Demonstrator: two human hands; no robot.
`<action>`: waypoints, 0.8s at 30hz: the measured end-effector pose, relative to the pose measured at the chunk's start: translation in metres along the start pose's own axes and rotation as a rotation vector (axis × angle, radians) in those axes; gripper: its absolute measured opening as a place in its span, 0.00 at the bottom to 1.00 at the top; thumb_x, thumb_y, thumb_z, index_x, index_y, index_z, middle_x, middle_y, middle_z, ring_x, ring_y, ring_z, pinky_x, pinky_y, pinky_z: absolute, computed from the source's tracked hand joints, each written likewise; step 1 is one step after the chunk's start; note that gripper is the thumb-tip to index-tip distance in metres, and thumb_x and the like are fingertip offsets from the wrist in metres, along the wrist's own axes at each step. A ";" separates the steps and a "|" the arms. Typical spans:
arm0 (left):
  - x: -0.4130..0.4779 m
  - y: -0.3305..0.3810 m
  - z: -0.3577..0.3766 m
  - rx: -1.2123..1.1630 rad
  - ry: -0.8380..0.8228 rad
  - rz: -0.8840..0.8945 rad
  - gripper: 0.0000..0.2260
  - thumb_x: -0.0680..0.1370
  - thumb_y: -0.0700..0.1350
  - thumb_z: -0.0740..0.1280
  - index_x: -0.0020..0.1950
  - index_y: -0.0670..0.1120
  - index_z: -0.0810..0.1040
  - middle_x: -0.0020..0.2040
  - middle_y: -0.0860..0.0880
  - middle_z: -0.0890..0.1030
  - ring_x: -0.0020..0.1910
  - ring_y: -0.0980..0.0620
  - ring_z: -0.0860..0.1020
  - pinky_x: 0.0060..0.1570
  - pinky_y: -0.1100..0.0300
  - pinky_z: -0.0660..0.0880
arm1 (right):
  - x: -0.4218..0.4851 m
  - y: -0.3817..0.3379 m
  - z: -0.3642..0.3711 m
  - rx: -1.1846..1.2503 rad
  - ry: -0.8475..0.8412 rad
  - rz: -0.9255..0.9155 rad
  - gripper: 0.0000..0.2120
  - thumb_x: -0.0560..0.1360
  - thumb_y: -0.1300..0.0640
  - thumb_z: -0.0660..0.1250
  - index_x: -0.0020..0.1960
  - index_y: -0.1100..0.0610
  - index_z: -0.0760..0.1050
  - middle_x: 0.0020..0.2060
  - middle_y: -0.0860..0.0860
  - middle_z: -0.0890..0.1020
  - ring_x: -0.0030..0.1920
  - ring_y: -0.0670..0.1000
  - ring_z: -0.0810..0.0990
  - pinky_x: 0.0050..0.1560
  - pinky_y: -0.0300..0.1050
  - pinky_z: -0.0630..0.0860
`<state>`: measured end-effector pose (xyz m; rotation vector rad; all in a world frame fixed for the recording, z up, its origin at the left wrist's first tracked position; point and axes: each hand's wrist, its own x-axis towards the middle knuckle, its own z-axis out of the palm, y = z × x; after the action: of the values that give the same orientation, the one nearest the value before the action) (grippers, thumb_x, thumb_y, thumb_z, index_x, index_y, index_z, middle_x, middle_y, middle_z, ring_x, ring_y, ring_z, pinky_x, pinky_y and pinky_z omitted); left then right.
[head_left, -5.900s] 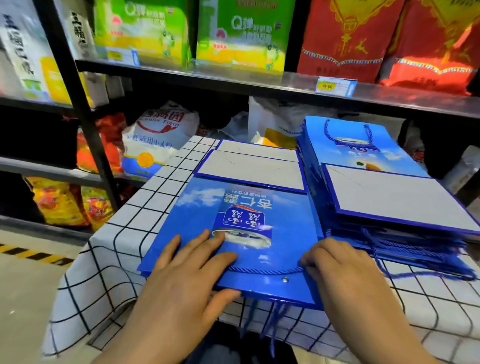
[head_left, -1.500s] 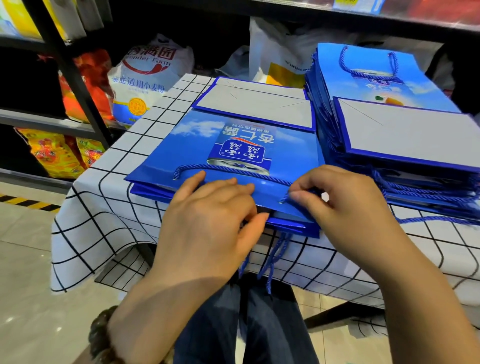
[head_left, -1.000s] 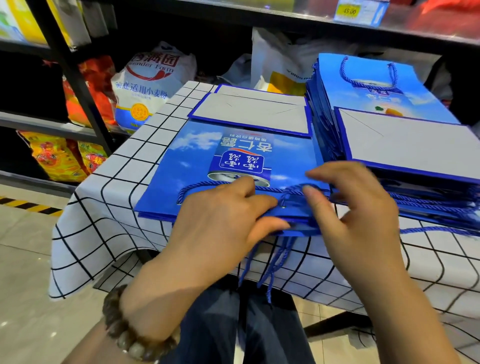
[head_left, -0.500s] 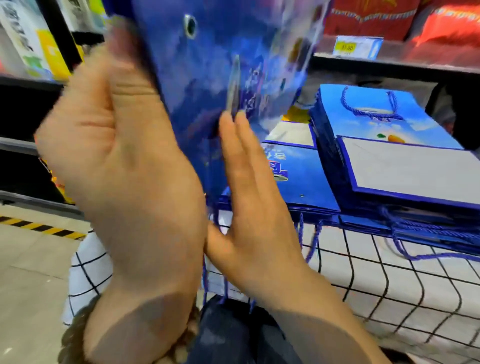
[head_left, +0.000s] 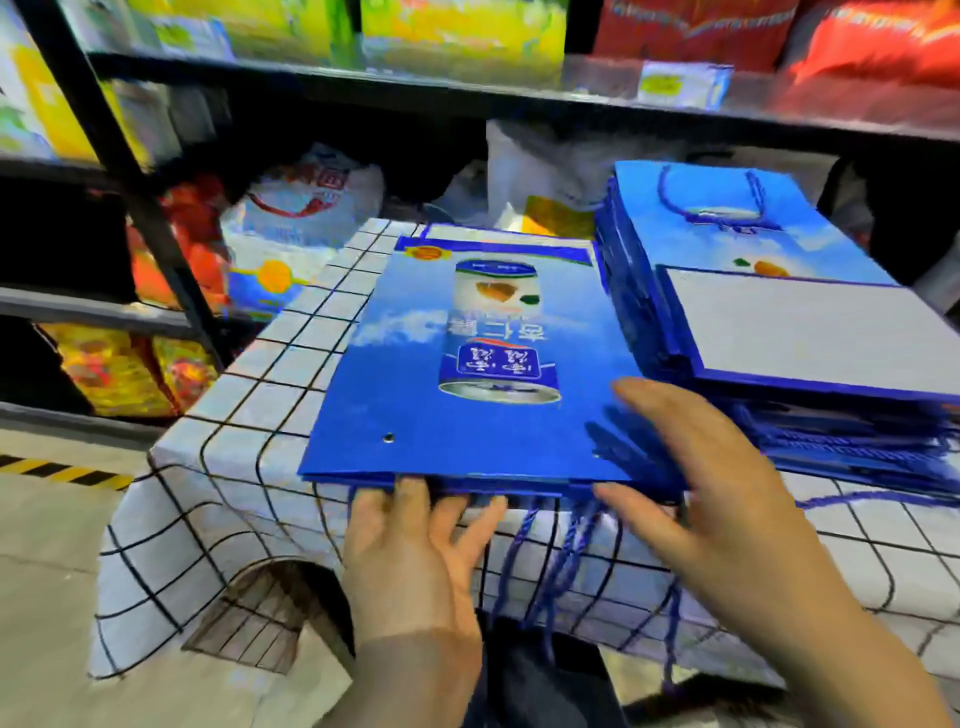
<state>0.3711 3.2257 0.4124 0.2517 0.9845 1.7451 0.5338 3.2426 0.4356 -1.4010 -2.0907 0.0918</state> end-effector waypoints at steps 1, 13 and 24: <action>-0.003 0.001 -0.003 0.055 -0.015 0.012 0.08 0.80 0.39 0.58 0.45 0.48 0.75 0.38 0.48 0.81 0.32 0.53 0.81 0.32 0.55 0.80 | -0.005 0.003 -0.003 0.042 0.022 0.104 0.28 0.68 0.38 0.67 0.64 0.48 0.67 0.57 0.43 0.73 0.57 0.45 0.71 0.54 0.39 0.71; -0.017 -0.006 -0.009 0.613 -0.378 -0.191 0.06 0.75 0.44 0.63 0.43 0.46 0.79 0.39 0.49 0.85 0.33 0.53 0.82 0.28 0.64 0.76 | -0.018 -0.005 -0.021 -0.046 0.084 0.311 0.10 0.65 0.62 0.74 0.43 0.51 0.79 0.35 0.41 0.77 0.43 0.39 0.74 0.43 0.18 0.63; -0.021 0.006 0.006 1.212 -0.931 -0.128 0.07 0.74 0.50 0.66 0.35 0.56 0.77 0.37 0.53 0.81 0.27 0.65 0.71 0.32 0.70 0.70 | 0.010 -0.017 -0.030 0.479 0.321 0.363 0.19 0.71 0.67 0.68 0.44 0.41 0.75 0.38 0.48 0.75 0.32 0.54 0.78 0.36 0.46 0.78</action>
<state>0.3787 3.2100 0.4261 1.5487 1.1412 0.5347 0.5328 3.2352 0.4707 -1.3673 -1.4179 0.4516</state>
